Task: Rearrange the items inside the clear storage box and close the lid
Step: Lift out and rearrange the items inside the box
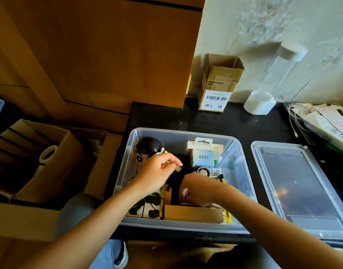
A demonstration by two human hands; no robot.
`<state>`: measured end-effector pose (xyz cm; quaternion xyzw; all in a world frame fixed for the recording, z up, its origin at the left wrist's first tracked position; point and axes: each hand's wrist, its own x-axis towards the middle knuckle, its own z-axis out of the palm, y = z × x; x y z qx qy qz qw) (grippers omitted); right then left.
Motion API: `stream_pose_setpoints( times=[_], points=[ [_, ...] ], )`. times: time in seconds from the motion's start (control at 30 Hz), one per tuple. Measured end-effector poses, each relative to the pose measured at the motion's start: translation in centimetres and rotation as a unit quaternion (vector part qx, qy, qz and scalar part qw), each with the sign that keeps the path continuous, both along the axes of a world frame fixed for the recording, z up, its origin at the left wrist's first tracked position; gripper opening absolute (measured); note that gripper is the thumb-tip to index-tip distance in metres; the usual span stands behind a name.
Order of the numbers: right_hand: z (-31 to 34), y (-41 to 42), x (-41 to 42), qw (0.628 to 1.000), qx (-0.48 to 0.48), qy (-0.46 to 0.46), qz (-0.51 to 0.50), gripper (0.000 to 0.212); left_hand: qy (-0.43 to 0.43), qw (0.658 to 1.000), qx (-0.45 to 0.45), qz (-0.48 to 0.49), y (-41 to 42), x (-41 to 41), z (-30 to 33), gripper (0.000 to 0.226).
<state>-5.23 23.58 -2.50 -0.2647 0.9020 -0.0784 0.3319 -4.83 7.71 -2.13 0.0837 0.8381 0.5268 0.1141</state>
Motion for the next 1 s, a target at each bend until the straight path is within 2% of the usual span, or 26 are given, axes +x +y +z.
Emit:
stream_pose_setpoints(
  times=[0.13,0.23,0.33,0.43,0.5,0.67,0.8,0.9,1.0],
  points=[
    [-0.2,-0.2,-0.2,0.997,0.022,0.068,-0.020,0.019,0.006,1.000,-0.019,-0.002,0.1,-0.1,0.0,0.023],
    [-0.1,-0.1,-0.3,0.998,0.027,0.047,-0.012,0.021,0.015,0.999,-0.037,-0.018,0.1,-0.1,0.2,0.021],
    [0.3,0.2,-0.3,0.999,0.032,0.020,0.017,0.022,0.039,0.993,-0.106,-0.046,0.0,-0.1,0.5,0.019],
    [0.6,0.7,-0.2,0.999,0.025,0.011,0.023,0.024,0.077,0.967,-0.219,-0.103,0.0,0.0,1.1,0.014],
    [0.5,0.8,-0.1,0.999,0.025,0.015,0.025,0.024,0.073,0.944,-0.287,-0.143,0.2,0.1,1.4,0.010],
    [0.5,0.8,0.2,0.999,0.014,0.029,0.001,0.020,0.112,0.882,-0.410,-0.205,1.5,0.5,1.9,0.009],
    [2.5,2.4,-0.9,0.997,-0.027,0.037,-0.054,0.016,0.109,0.854,-0.448,-0.243,2.6,0.4,1.8,0.004],
    [3.7,4.4,-1.4,0.992,-0.001,0.102,-0.070,0.017,0.095,0.838,-0.466,-0.268,3.1,-0.1,1.5,0.006],
    [3.6,5.6,-0.8,0.990,0.061,0.110,-0.063,0.029,0.082,0.826,-0.479,-0.284,3.3,-0.5,0.7,0.012]
  ],
)
